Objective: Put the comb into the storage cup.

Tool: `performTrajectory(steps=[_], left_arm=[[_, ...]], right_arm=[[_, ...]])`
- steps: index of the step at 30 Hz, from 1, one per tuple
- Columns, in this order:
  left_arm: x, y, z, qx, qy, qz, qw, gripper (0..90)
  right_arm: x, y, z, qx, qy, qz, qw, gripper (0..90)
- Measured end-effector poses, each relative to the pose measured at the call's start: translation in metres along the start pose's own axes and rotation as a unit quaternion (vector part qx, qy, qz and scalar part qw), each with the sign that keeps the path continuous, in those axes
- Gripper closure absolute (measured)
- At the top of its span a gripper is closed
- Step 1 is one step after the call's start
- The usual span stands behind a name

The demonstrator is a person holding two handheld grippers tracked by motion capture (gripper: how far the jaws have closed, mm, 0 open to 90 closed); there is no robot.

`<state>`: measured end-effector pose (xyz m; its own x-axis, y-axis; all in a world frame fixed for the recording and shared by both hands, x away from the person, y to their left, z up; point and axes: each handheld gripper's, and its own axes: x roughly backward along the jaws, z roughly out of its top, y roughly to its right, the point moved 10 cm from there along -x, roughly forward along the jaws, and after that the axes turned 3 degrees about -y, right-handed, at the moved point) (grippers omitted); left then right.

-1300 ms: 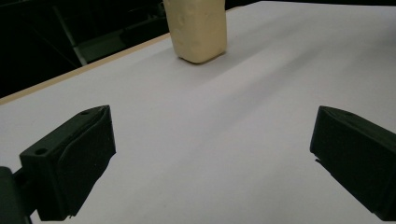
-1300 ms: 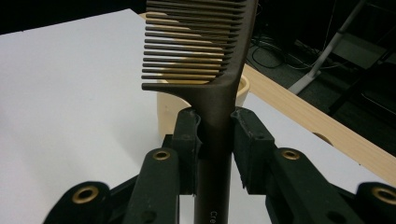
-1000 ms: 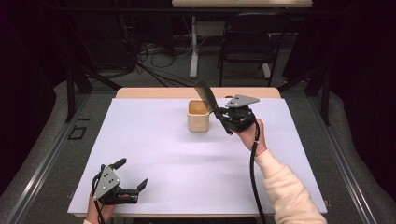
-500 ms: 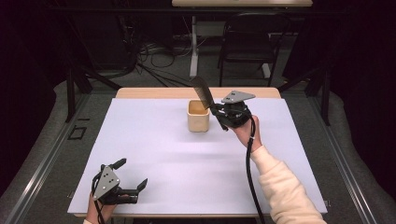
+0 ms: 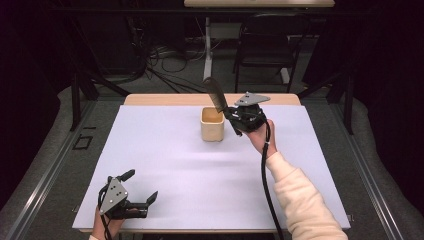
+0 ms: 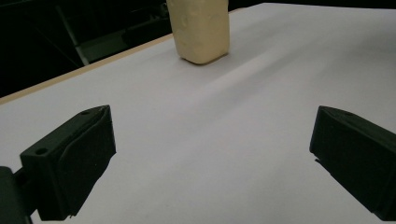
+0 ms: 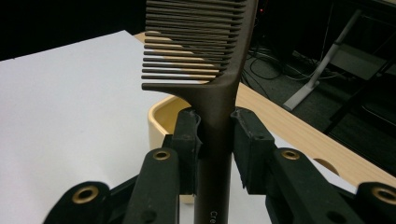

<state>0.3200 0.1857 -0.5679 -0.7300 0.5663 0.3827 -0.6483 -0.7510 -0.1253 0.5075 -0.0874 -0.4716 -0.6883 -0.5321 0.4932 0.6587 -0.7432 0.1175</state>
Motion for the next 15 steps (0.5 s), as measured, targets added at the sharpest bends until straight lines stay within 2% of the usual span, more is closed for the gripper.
performTrajectory(steps=[5,15], left_arm=[[0.0001,0.0005,0.0001,0.000,0.000,0.000,1.0000,0.2],[0.0005,-0.0003,-0.0004,-0.001,-0.001,0.001,1.0000,0.2]], right_arm=[[-0.0013,0.0012,0.0022,-0.006,0.006,0.000,1.0000,71.7],[-0.0012,0.0009,0.0105,0.006,0.008,-0.004,0.9999,71.7]])
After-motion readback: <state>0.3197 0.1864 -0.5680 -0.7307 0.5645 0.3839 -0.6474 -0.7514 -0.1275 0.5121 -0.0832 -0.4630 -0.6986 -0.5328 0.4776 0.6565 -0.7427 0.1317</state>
